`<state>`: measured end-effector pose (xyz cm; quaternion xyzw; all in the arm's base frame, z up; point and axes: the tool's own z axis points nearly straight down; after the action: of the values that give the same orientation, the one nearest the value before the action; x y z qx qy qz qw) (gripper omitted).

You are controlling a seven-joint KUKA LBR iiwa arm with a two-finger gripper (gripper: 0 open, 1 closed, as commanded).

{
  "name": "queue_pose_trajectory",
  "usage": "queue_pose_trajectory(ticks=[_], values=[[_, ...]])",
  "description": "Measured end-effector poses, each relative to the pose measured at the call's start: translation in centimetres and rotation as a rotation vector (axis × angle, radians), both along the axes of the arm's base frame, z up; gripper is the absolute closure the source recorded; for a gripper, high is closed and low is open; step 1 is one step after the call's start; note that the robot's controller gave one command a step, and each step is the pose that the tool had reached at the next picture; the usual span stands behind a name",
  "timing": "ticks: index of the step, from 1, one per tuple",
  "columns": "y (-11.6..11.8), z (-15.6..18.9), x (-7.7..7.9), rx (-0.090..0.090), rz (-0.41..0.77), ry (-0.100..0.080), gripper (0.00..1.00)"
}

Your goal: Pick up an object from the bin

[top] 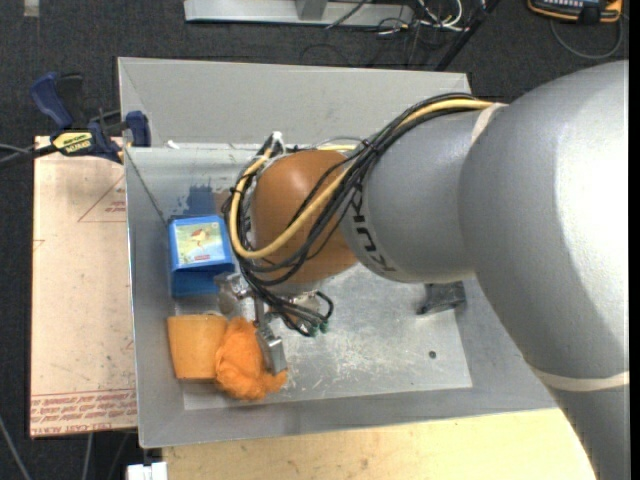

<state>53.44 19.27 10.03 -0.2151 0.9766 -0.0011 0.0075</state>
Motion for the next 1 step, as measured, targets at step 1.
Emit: queue_pose_trajectory(ticks=[1], values=[[0.28,-0.96,-0.71,-0.005,0.288,-0.023,1.00]])
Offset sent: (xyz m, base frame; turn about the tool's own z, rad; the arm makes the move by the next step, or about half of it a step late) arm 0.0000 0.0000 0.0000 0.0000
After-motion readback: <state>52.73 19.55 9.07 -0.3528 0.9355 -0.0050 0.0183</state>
